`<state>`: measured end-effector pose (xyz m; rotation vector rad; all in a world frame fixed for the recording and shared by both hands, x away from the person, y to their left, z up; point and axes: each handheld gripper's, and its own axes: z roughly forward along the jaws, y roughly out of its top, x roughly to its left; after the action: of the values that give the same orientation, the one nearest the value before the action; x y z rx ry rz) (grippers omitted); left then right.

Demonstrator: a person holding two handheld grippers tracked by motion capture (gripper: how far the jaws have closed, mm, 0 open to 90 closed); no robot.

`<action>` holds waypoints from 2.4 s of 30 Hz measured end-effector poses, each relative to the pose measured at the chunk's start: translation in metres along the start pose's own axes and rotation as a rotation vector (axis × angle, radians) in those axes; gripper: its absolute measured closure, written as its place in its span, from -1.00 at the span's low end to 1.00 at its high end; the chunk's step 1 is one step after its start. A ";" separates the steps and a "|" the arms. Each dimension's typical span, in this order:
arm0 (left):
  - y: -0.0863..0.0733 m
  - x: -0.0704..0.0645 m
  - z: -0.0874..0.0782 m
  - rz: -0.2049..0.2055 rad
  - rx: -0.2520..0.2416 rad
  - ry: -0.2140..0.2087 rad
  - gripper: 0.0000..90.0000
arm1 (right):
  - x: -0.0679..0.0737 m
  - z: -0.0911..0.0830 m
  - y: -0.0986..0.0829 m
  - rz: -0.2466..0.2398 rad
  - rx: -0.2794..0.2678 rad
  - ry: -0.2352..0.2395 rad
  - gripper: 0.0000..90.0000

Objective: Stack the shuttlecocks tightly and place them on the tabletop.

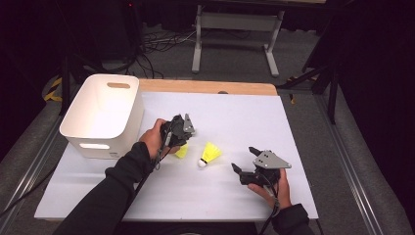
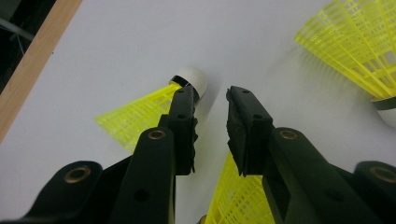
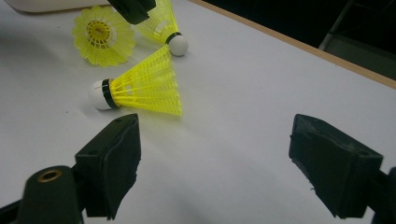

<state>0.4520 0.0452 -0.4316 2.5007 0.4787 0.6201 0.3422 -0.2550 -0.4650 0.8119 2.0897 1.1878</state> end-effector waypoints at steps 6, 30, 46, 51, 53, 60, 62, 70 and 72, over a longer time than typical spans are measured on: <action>-0.004 0.002 -0.018 -0.012 -0.051 0.015 0.57 | 0.000 0.000 0.000 -0.001 -0.001 -0.005 -0.60; -0.082 -0.029 -0.094 -0.012 -0.361 0.078 0.43 | 0.002 -0.003 0.004 -0.021 -0.005 -0.022 -0.60; -0.126 -0.046 -0.103 0.004 -0.475 0.090 0.13 | 0.001 -0.005 0.005 -0.029 -0.008 -0.039 -0.60; -0.139 -0.048 -0.103 -0.009 -0.477 0.101 0.00 | 0.002 -0.006 0.006 -0.033 -0.014 -0.040 -0.60; -0.145 -0.049 -0.103 -0.021 -0.477 0.101 -0.04 | 0.002 -0.006 0.006 -0.033 -0.014 -0.040 -0.60; -0.158 -0.049 -0.105 -0.039 -0.473 0.103 -0.16 | 0.003 -0.006 0.007 -0.036 -0.014 -0.039 -0.60; -0.162 -0.049 -0.105 -0.045 -0.468 0.099 -0.22 | 0.003 -0.006 0.007 -0.035 -0.014 -0.039 -0.61; -0.183 -0.051 -0.105 -0.081 -0.458 0.087 -0.36 | 0.004 -0.004 0.007 -0.032 -0.008 -0.036 -0.62; -0.185 -0.051 -0.106 -0.086 -0.459 0.083 -0.38 | 0.004 -0.004 0.007 -0.032 -0.007 -0.035 -0.63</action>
<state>0.3165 0.2131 -0.4705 2.0181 0.4167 0.7120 0.3381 -0.2516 -0.4580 0.7875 2.0611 1.1550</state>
